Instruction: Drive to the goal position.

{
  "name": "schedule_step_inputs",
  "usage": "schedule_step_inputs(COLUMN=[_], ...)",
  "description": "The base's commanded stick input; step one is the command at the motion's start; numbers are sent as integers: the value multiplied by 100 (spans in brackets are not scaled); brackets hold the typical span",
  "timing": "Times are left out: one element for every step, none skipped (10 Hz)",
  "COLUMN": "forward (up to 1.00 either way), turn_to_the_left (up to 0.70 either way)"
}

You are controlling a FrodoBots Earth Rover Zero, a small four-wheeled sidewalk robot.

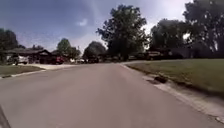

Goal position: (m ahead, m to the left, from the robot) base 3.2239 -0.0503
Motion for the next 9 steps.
schedule_step_inputs(forward=[70, 70, 70, 70, 70, 70, 70, 70, 70], turn_to_the_left=[-1, 1, 2, 3, 3, 3, 3, 3, 3])
